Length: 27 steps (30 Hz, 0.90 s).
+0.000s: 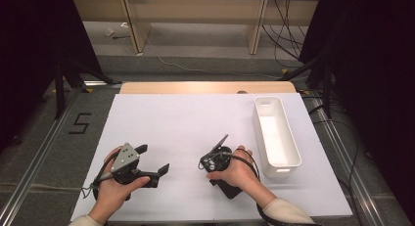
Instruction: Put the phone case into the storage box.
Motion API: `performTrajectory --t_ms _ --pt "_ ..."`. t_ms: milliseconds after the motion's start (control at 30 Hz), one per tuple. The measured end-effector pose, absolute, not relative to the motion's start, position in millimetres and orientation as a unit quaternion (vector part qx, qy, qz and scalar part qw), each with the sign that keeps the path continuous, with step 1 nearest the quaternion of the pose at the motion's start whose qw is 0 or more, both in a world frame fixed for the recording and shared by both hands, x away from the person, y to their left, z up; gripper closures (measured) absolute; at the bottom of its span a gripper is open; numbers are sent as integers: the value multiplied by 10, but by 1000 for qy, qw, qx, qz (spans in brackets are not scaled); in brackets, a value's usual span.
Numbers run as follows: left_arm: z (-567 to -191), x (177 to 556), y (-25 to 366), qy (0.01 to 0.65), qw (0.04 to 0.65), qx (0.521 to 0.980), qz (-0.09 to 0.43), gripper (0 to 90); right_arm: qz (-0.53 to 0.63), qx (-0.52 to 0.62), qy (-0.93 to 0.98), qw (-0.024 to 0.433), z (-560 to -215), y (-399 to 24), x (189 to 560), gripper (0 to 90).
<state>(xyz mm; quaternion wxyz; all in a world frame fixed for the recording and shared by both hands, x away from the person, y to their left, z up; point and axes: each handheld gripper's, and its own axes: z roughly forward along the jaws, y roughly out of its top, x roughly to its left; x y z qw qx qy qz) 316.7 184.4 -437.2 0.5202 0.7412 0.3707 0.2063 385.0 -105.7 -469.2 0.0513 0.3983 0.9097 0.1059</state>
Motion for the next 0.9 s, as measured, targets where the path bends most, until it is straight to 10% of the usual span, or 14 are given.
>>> performTrajectory --t_ms 900 --pt "-4374 3171 1848 372 520 741 206 4 103 417 901 60 -4679 -1047 3820 140"
